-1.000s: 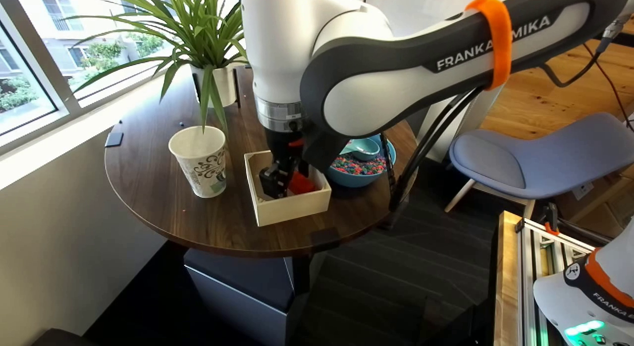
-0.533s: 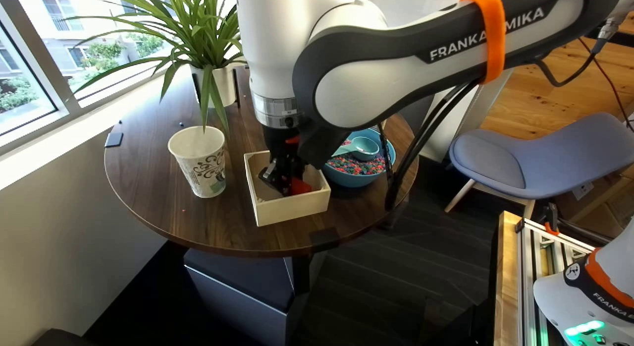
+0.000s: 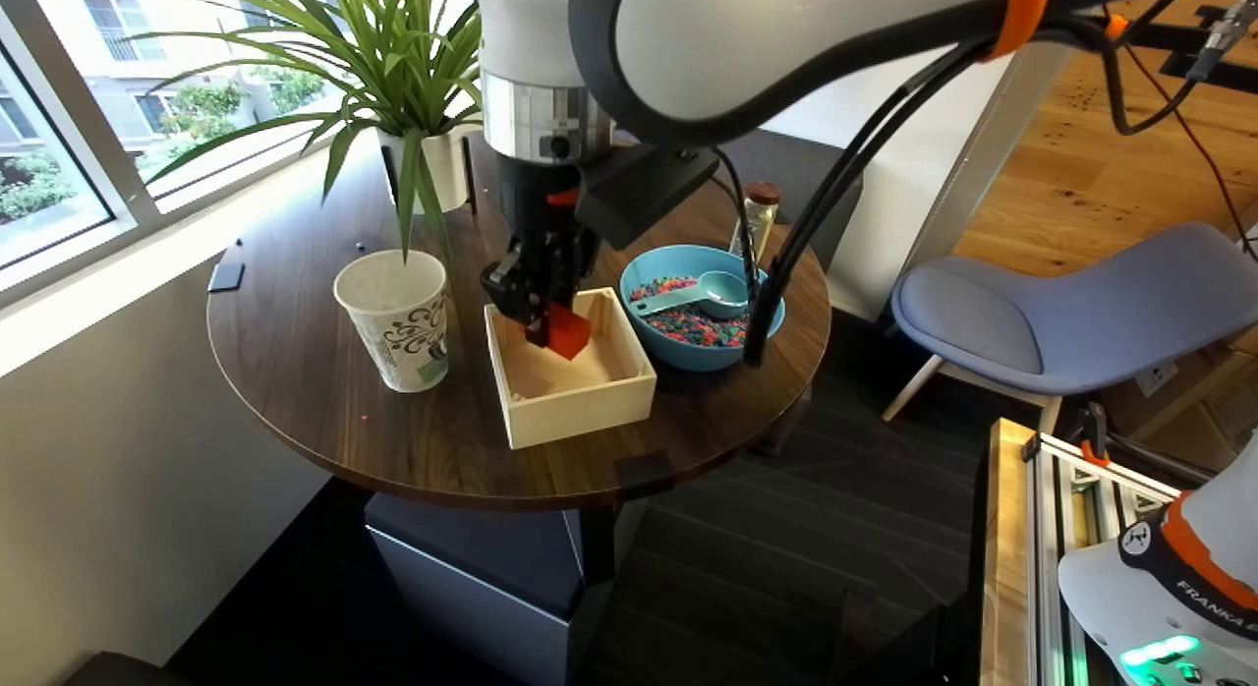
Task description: Put the orange block on the table
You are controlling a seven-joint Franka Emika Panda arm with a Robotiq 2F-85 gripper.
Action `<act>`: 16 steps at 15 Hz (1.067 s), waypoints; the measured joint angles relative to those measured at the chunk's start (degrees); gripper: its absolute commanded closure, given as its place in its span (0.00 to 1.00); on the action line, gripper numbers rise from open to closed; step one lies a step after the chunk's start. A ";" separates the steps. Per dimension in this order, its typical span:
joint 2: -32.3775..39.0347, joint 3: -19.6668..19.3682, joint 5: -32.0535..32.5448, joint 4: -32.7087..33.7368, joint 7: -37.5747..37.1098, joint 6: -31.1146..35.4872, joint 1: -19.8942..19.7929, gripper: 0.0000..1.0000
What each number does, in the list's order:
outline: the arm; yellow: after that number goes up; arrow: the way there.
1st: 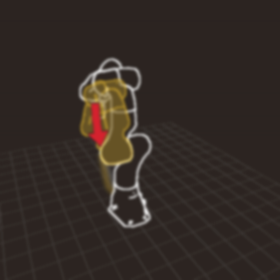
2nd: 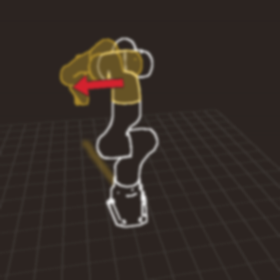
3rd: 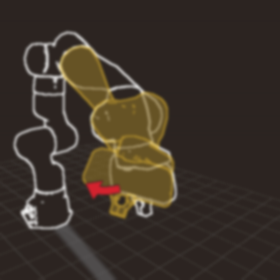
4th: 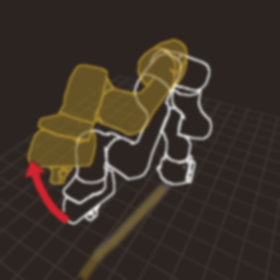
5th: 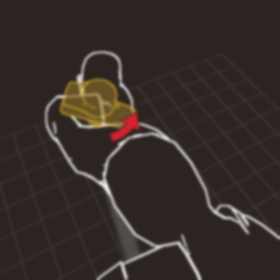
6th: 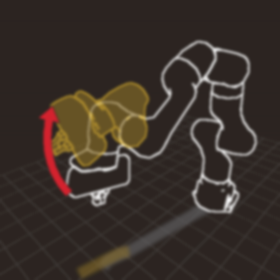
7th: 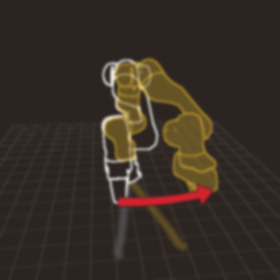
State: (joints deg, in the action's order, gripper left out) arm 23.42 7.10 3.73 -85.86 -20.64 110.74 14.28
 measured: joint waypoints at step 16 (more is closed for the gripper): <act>1.66 -7.09 3.77 15.60 1.15 -18.01 -5.97 0.92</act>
State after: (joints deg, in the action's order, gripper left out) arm 25.07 0.02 7.50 -70.26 -19.50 92.73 8.31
